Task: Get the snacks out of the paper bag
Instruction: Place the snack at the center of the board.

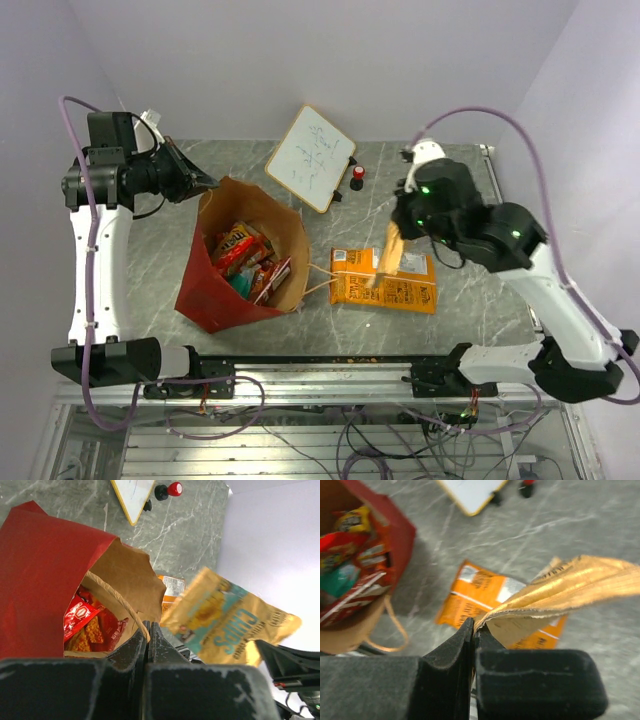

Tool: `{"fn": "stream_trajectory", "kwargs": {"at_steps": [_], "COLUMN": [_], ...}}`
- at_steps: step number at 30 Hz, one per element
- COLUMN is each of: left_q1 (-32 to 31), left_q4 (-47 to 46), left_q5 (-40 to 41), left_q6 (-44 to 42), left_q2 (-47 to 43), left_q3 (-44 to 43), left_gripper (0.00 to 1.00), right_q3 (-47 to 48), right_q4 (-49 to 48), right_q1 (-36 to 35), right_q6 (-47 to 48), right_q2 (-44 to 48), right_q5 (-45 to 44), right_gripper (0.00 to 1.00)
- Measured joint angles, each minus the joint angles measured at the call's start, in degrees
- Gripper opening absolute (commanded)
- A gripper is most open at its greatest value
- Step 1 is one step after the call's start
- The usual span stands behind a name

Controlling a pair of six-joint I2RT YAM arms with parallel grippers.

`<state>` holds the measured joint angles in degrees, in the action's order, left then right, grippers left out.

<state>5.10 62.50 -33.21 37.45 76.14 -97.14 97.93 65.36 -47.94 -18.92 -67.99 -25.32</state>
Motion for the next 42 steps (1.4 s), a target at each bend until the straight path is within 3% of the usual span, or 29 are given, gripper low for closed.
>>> {"fn": "stream_trajectory", "kwargs": {"at_steps": [6, 13, 22, 30, 31, 33, 36, 37, 42], "left_q1": [0.0, 0.0, 0.0, 0.0, 0.0, 0.0, 0.0, 0.0, 0.0], "left_q4": [0.2, 1.2, 2.0, 2.8, 2.8, 2.9, 2.9, 2.9, 2.8], "left_q5": [0.0, 0.0, 0.0, 0.0, 0.0, 0.0, 0.0, 0.0, 0.0], "left_q6": [0.4, -0.2, -1.0, -1.5, -1.5, -1.5, -1.5, -1.5, -1.5], "left_q2": [0.0, -0.1, -0.6, -0.6, -0.6, -0.6, -0.7, -0.8, -1.0], "left_q3": [-0.8, -0.8, -0.9, -1.4, -1.4, -1.4, -1.4, -1.4, -1.4], "left_gripper": [0.07, 0.07, 0.07, 0.07, 0.07, 0.07, 0.07, 0.07, 0.07], "right_q3": [-8.7, -20.2, -29.1, -31.2, -31.2, -31.2, -31.2, -31.2, -30.7], "right_q4": [-8.6, -5.6, -4.2, -5.9, -5.9, -5.7, -5.0, -5.0, -5.9], "right_q1": [5.4, 29.3, 45.0, 46.9, 46.9, 46.9, 48.3, 49.3, 53.4], "right_q6": [-5.7, -3.3, 4.3, 7.1, 6.9, 5.6, 2.0, 0.9, -0.5], "right_q2": [-2.3, -3.7, -8.9, -11.9, -12.2, -12.5, -12.7, -12.7, -10.9], "right_q5": [19.2, 34.8, 35.4, 34.6, 33.2, 28.6, 19.7, 17.6, 14.3], "right_gripper": [0.00, 0.00, 0.00, 0.00, 0.02, 0.18, 0.50, 0.56, 0.65]}}
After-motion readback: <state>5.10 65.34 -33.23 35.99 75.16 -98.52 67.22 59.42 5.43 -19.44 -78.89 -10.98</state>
